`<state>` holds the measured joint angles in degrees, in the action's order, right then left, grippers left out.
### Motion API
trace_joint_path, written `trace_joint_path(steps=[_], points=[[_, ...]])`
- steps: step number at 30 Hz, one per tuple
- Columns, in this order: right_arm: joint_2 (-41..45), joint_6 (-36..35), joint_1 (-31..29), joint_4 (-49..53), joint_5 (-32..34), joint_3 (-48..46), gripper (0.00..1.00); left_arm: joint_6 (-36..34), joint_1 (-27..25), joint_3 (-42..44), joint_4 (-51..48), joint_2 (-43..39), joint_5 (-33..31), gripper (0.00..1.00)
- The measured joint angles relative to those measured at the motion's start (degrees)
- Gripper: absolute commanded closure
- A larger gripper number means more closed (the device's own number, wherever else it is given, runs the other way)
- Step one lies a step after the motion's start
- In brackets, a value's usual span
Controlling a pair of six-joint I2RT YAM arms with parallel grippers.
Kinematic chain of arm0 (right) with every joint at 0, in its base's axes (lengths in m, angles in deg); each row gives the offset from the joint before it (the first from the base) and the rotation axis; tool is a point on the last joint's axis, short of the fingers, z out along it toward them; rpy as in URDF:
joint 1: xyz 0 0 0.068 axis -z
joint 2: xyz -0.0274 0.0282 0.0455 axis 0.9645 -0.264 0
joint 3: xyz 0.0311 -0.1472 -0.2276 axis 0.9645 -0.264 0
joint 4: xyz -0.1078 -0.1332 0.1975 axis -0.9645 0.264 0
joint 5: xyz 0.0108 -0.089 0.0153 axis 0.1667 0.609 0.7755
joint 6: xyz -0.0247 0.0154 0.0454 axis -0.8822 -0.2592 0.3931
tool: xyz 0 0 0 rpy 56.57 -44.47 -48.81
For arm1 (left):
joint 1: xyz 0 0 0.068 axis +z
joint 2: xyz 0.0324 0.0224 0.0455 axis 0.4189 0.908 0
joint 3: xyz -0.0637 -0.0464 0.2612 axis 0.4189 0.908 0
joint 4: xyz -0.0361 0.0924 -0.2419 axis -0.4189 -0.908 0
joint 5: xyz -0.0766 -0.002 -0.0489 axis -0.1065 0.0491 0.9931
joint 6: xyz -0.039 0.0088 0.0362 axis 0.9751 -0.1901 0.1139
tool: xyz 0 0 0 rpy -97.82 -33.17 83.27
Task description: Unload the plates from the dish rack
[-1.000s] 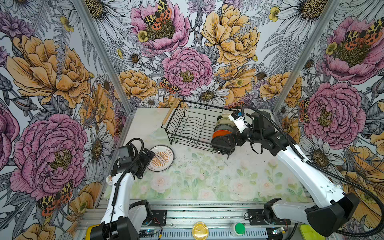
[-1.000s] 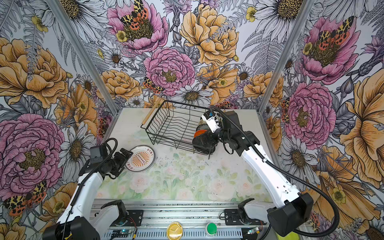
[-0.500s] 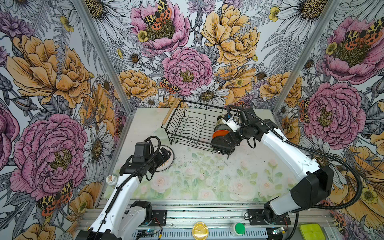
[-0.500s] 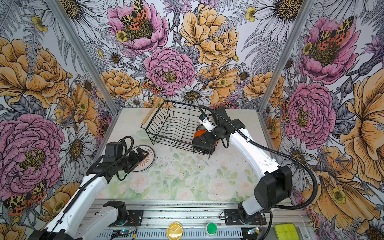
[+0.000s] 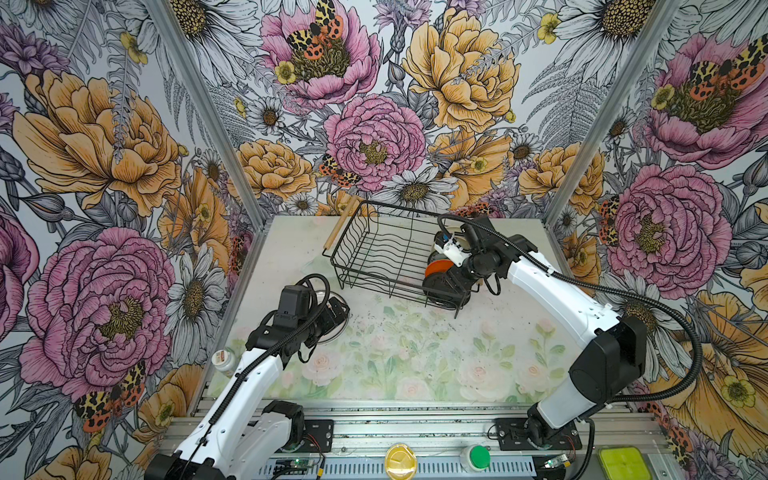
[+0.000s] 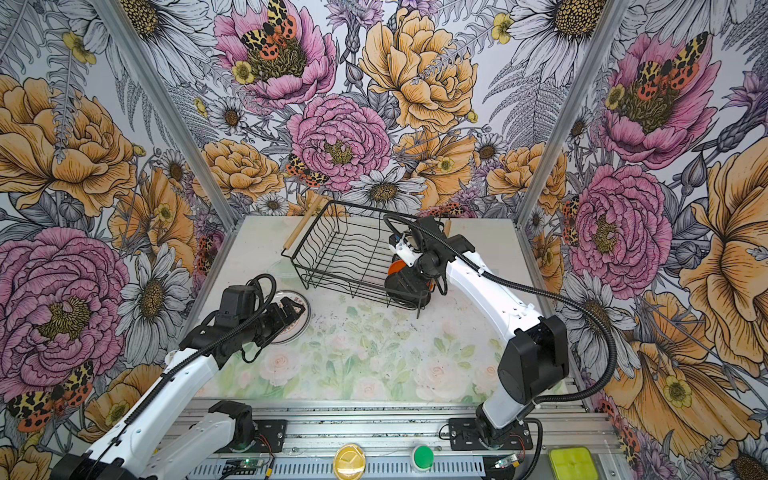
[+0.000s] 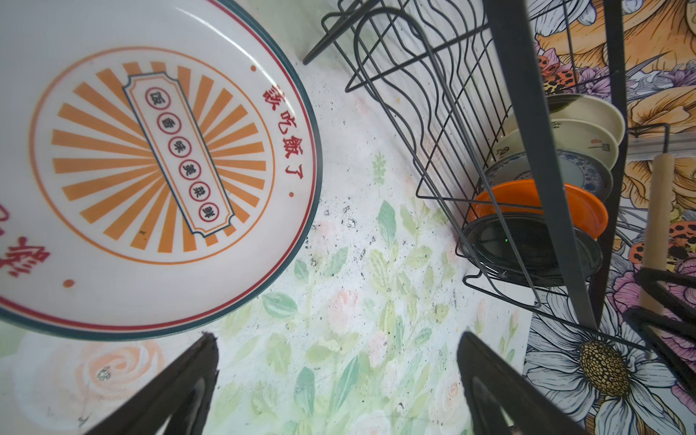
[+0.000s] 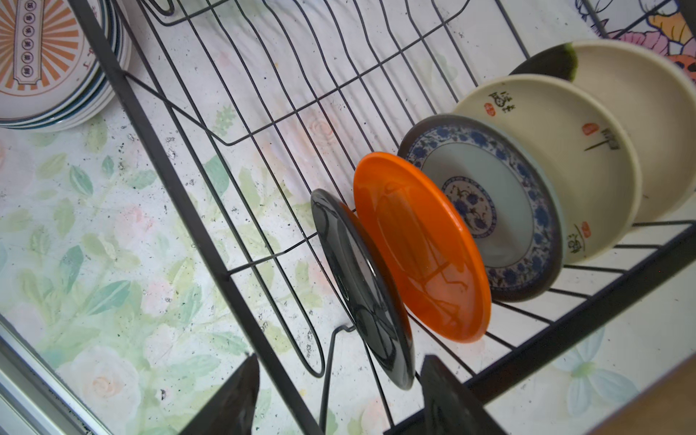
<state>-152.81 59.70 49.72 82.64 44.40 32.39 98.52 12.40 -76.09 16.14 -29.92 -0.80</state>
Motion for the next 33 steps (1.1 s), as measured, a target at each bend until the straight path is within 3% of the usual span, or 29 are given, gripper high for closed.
trace_joint_path(steps=[16,33], points=[[-4.8,-0.1,0.0,-0.1,1.5,1.6,0.51,0.0,-0.2,0.9,2.1,0.1,0.0,0.01],[-6.8,-0.9,-0.6,-0.1,2.6,0.5,0.54,0.0,-0.2,1.6,3.0,0.9,0.0,0.01]])
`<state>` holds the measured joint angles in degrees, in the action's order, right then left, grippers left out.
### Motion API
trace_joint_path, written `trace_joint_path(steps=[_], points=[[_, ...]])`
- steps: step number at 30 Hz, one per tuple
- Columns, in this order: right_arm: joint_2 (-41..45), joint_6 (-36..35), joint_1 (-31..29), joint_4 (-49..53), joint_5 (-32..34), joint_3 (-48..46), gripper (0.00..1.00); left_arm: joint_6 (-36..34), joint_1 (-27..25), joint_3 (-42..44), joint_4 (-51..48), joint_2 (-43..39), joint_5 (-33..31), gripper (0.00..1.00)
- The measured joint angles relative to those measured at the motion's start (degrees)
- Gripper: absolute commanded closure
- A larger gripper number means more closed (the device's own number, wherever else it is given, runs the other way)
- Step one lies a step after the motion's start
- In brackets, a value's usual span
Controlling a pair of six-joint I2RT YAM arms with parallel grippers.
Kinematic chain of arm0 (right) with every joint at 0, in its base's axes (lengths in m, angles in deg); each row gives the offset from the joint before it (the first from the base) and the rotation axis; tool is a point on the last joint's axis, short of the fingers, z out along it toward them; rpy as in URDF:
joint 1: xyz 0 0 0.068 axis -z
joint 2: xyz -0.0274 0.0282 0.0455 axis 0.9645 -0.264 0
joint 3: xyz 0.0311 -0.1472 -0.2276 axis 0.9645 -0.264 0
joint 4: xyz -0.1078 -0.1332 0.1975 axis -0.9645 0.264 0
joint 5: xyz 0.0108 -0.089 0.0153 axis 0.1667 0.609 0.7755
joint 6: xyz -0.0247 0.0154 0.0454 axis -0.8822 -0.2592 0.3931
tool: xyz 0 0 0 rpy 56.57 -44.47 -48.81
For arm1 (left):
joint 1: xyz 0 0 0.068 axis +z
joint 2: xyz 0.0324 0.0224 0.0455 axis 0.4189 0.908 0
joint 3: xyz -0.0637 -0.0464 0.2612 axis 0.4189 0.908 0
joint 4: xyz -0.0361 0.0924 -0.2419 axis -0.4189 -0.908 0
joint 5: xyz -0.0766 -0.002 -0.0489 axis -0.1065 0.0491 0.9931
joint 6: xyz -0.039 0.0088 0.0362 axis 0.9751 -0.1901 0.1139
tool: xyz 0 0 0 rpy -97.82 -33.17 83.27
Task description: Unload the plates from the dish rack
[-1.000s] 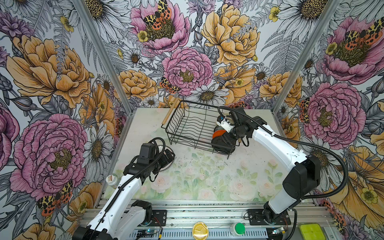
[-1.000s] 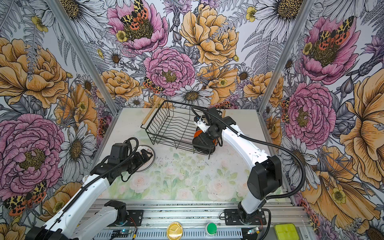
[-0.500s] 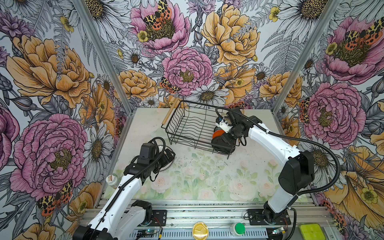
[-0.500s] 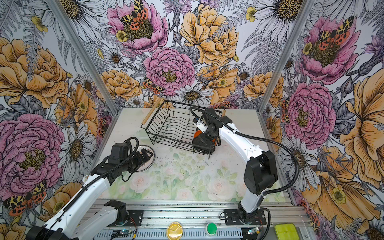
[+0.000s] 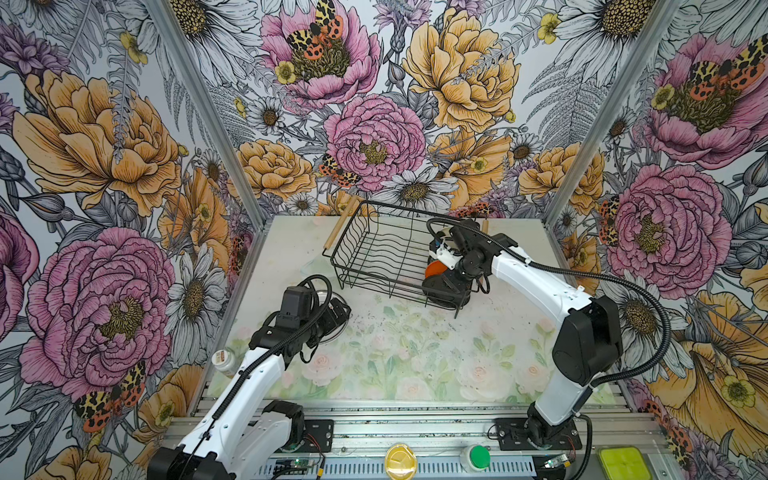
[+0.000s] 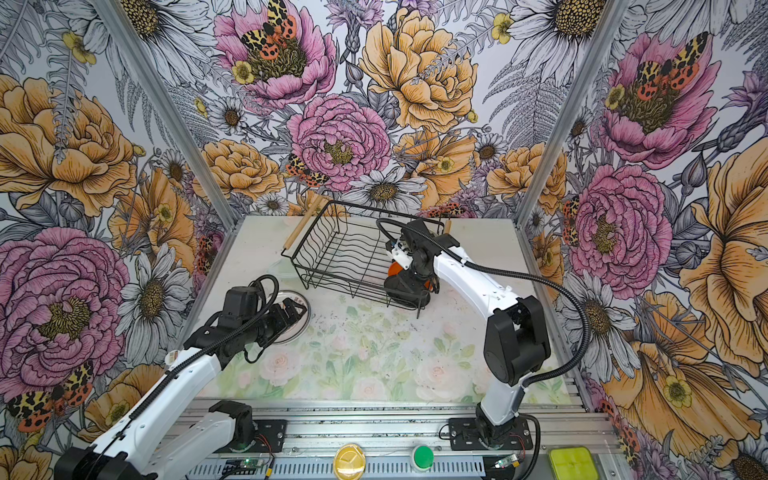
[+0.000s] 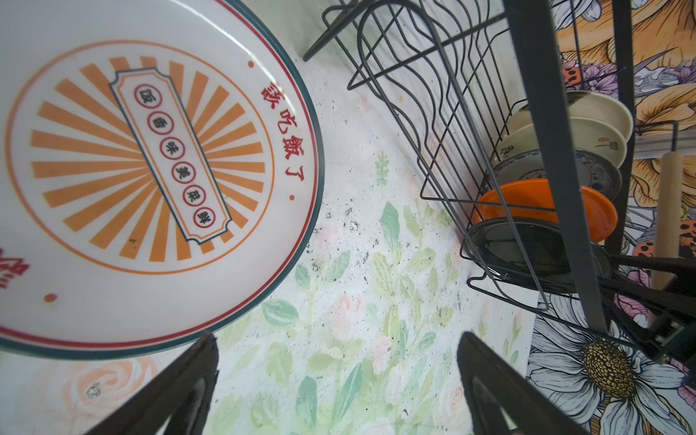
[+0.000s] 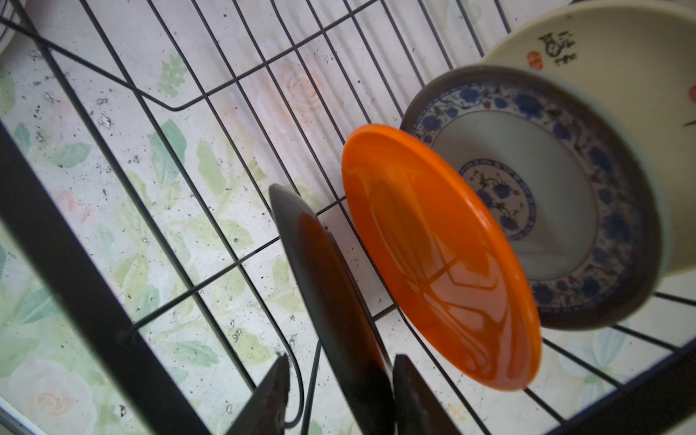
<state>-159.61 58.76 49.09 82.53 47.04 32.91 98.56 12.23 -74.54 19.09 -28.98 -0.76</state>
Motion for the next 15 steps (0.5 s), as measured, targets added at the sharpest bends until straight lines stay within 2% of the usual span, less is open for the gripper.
trace_joint_path(steps=[9,15], points=[[-0.5,-0.6,-0.3,0.0,0.6,-0.3,0.61,0.2,0.0,0.1,0.8,0.6,0.0,0.01],[-1.1,-1.8,-1.4,0.0,3.4,-0.3,0.69,0.7,0.0,0.2,1.0,0.6,0.0,0.01]])
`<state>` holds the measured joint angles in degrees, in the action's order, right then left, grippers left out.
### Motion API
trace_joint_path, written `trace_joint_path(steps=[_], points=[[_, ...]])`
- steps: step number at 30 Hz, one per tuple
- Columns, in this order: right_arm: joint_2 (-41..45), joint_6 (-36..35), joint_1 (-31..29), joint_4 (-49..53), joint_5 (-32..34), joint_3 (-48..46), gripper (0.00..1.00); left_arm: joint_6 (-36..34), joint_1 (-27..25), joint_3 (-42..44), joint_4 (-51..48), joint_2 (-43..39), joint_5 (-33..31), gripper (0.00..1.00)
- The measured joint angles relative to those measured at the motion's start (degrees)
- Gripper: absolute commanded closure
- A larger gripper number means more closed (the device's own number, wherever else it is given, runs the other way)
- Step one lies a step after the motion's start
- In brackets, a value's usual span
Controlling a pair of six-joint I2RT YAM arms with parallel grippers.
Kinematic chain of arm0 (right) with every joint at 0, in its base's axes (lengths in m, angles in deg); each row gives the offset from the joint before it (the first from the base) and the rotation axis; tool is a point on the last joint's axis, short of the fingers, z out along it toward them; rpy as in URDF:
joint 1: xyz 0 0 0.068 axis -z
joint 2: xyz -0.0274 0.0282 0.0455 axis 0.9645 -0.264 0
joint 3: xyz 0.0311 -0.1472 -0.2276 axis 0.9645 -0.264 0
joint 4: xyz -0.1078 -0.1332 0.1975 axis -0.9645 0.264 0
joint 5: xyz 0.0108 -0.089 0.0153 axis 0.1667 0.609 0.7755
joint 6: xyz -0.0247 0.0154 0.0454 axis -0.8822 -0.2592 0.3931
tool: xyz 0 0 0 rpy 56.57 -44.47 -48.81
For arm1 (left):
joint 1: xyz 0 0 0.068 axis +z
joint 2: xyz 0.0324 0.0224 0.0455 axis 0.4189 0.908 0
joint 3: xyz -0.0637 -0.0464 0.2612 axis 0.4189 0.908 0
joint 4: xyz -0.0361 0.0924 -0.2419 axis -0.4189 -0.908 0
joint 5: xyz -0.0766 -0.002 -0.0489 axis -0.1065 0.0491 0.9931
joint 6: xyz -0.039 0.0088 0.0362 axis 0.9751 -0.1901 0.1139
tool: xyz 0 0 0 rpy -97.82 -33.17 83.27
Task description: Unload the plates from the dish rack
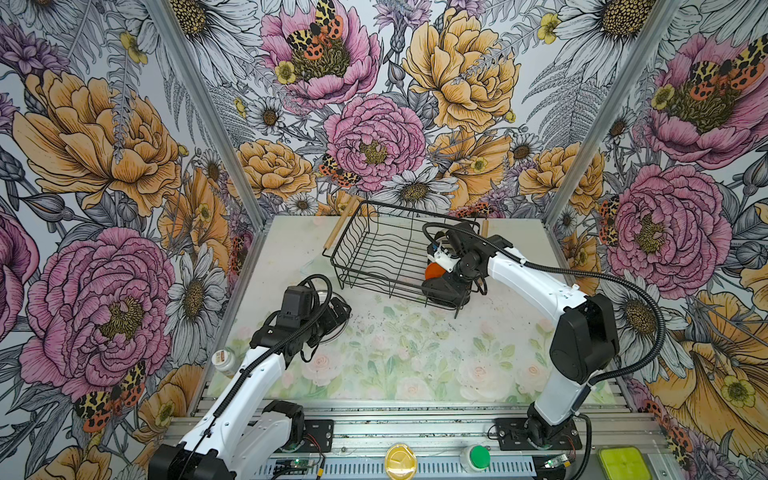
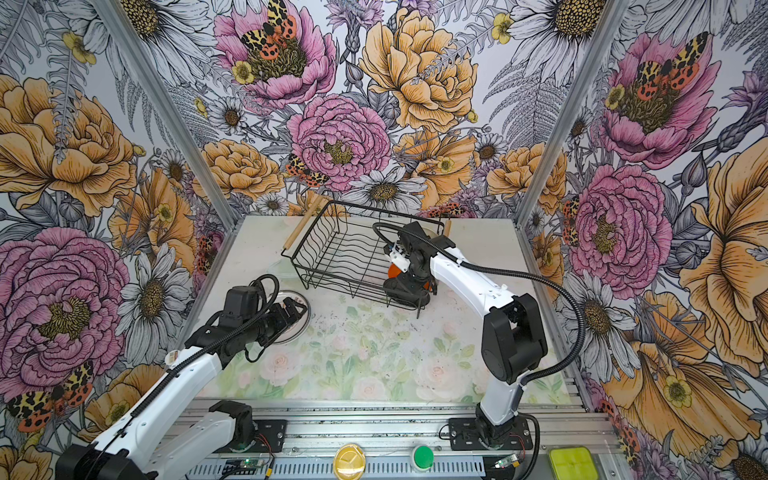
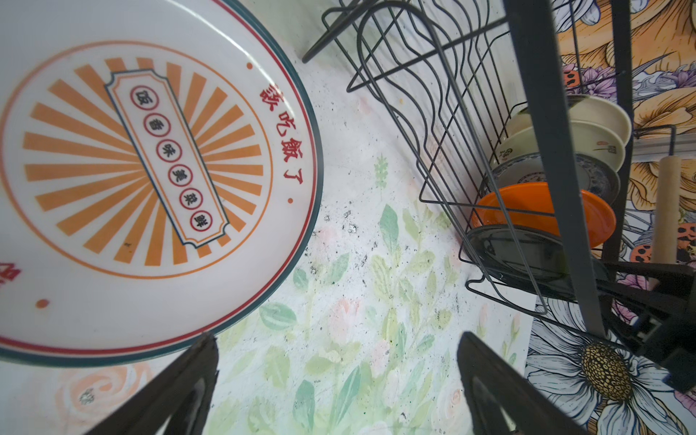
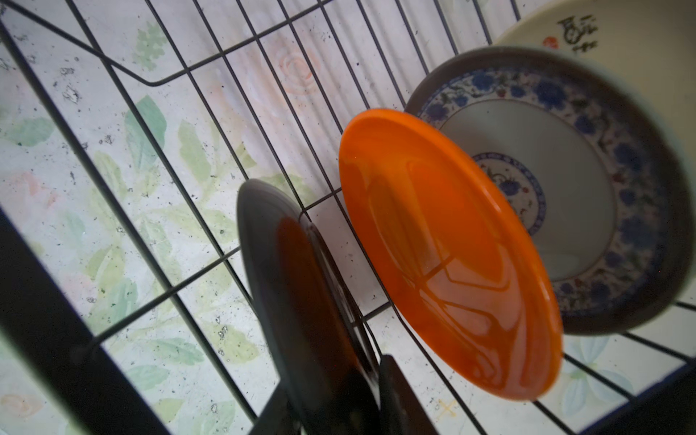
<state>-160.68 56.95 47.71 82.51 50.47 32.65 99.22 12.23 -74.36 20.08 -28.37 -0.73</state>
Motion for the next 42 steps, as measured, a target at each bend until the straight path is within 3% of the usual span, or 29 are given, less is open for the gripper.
trace_joint_path(steps=[14,26,42], points=[[-0.7,-6.1,-2.2,-0.4,5.4,0.6,0.90,0.4,0.0,1.0,0.5,0.2,0.4,0.01],[-0.5,-12.6,-4.6,-0.8,8.2,2.7,1.00,0.6,0.0,1.0,0.5,0.2,0.4,0.01],[4.3,-16.1,-7.1,-4.2,17.7,6.3,1.00,0.8,0.0,1.2,0.7,-0.6,0.7,0.01]])
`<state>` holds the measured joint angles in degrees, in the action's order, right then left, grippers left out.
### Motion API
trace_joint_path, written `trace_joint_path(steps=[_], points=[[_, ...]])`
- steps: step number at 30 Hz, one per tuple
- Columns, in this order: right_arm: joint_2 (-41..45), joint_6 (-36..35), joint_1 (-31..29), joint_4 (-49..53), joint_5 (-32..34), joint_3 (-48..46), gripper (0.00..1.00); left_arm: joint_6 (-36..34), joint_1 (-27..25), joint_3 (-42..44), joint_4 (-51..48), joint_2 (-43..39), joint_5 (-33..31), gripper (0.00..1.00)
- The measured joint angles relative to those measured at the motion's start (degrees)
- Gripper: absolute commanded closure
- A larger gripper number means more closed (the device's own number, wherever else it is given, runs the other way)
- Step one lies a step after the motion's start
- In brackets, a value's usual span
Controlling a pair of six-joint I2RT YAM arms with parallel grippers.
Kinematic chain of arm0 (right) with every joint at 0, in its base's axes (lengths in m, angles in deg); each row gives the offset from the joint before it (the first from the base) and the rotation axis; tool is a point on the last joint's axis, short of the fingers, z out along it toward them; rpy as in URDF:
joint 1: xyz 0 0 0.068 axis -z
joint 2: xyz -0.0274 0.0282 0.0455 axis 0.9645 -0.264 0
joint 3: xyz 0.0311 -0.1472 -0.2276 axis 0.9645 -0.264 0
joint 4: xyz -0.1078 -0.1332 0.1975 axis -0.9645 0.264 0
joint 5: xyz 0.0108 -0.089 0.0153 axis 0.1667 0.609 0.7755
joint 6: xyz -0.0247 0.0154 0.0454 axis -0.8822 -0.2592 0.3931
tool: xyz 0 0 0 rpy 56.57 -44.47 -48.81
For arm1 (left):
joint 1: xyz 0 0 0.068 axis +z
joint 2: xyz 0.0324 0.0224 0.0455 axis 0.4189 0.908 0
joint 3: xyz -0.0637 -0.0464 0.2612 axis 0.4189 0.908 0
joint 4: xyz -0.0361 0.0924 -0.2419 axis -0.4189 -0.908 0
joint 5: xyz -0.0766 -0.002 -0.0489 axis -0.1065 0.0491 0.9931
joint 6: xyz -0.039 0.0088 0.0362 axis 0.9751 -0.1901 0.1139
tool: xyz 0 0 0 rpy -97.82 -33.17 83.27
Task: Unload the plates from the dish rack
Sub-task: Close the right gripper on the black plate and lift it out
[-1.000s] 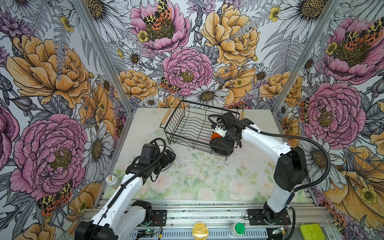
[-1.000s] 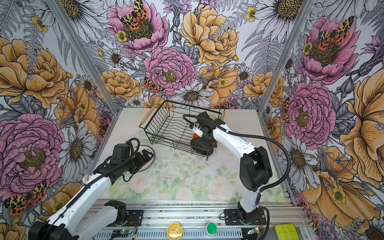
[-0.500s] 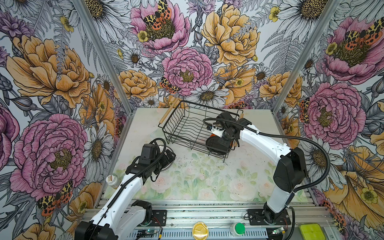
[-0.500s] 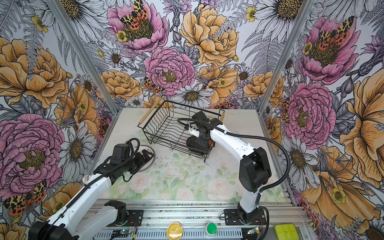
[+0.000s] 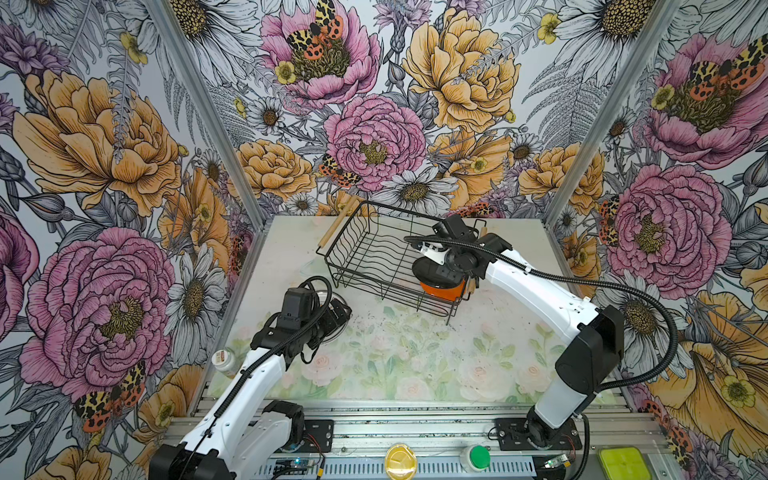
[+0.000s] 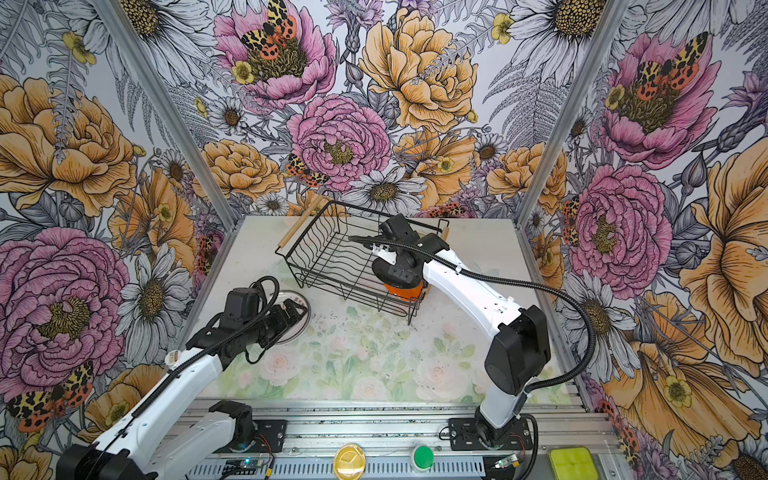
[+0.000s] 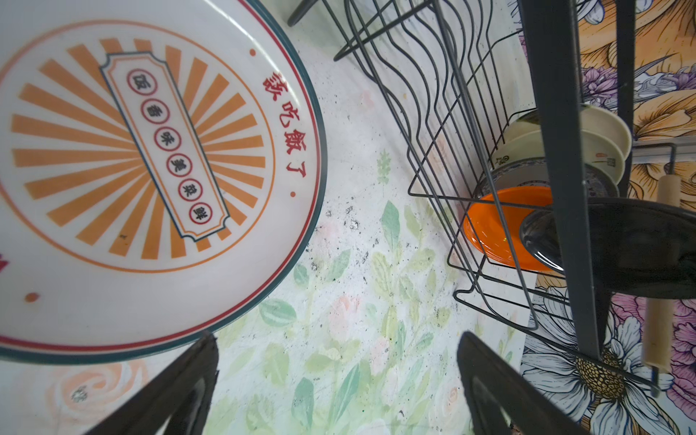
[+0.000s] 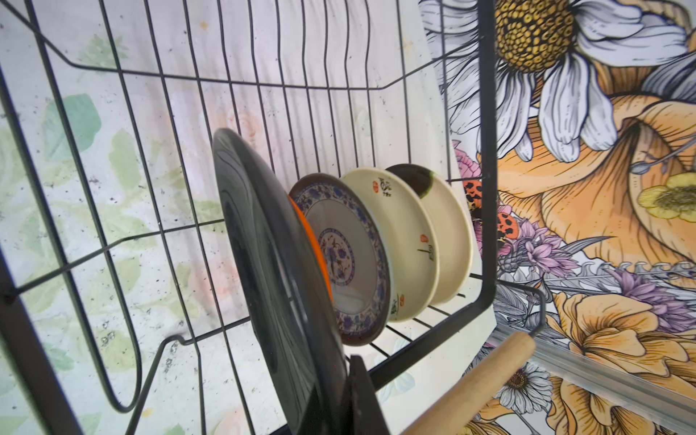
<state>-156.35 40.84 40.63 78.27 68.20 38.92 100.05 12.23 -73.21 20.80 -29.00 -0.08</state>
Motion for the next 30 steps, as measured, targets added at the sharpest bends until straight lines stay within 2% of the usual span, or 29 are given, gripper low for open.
trace_joint_path(steps=[12,19,25,30], points=[[18.7,3.5,0.0,-13.1,-7.8,-1.7,1.00,0.2,-0.1,0.6,0.4,-2.1,0.9,0.01],[31.3,13.1,0.0,-17.9,-15.7,-11.5,1.00,0.7,-1.9,0.6,0.4,-2.5,1.0,0.01],[43.3,21.5,0.0,-18.6,-23.1,-24.2,1.00,0.7,-4.6,0.6,0.5,-2.4,0.8,0.01],[53.7,29.2,0.0,-18.3,-26.1,-33.3,1.00,1.3,-8.0,0.6,0.9,-2.8,-0.2,0.01]])
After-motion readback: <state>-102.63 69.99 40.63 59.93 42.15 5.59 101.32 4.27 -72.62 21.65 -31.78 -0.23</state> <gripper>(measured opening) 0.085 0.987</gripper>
